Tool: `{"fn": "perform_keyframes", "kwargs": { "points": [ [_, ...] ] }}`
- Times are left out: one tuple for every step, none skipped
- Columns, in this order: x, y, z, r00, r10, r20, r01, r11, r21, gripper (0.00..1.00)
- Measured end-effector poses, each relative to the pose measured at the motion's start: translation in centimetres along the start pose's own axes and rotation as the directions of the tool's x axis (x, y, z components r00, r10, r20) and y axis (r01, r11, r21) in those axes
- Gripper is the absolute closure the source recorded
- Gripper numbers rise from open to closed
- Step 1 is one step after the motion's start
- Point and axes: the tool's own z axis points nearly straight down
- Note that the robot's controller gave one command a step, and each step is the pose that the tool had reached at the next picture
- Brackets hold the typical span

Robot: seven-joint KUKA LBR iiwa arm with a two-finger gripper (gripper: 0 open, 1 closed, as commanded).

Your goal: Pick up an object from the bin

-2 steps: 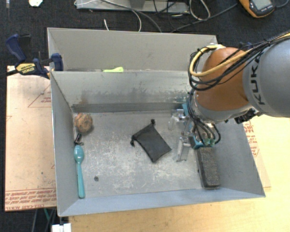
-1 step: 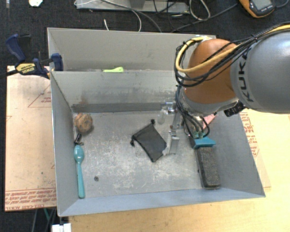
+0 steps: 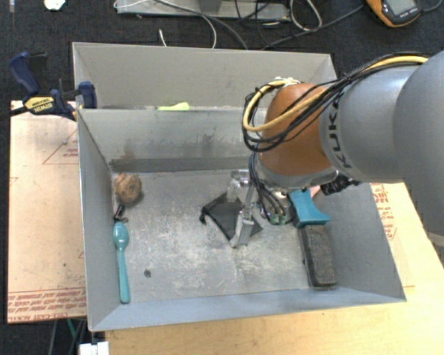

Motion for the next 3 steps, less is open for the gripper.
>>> {"fn": "perform_keyframes", "kwargs": {
  "points": [
    [0.0,0.2,4.5,1.0,-0.007,-0.003,0.007,1.0,0.002,0.0],
    [-1.1,-0.6,4.4,1.0,-0.023,-0.001,0.023,1.0,0.0,0.0],
    [-2.1,-2.9,4.3,1.0,-0.006,0.001,0.006,1.0,-0.001,0.0]
  ]
}}
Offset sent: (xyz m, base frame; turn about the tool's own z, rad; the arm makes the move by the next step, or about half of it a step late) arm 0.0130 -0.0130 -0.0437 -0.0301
